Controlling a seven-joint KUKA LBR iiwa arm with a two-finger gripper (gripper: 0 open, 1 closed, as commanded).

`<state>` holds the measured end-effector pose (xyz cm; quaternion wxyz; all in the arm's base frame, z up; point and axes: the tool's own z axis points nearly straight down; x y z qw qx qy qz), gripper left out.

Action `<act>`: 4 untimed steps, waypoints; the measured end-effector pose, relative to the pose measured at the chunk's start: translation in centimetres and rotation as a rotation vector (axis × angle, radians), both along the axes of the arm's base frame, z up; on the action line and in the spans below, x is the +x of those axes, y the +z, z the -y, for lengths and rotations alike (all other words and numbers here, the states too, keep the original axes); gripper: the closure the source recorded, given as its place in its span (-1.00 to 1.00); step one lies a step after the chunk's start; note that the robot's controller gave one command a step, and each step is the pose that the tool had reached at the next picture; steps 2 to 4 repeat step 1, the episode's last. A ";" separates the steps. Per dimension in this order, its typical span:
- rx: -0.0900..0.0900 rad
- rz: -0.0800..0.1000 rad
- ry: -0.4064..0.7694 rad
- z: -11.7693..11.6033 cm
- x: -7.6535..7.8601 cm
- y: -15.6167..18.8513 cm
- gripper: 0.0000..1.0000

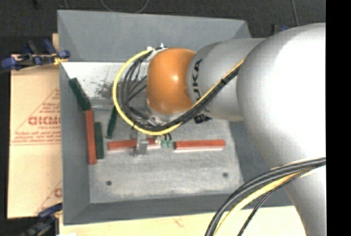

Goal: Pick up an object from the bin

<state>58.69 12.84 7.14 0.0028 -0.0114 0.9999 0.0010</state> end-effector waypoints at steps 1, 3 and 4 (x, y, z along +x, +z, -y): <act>-0.002 0.007 0.017 1.5 1.1 15.2 1.00; -0.002 0.007 0.017 1.5 1.1 15.2 1.00; -0.002 0.007 0.017 1.5 1.1 15.2 1.00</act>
Offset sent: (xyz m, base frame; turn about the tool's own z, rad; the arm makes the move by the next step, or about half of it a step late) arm 0.0081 -0.0142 0.1453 -0.0195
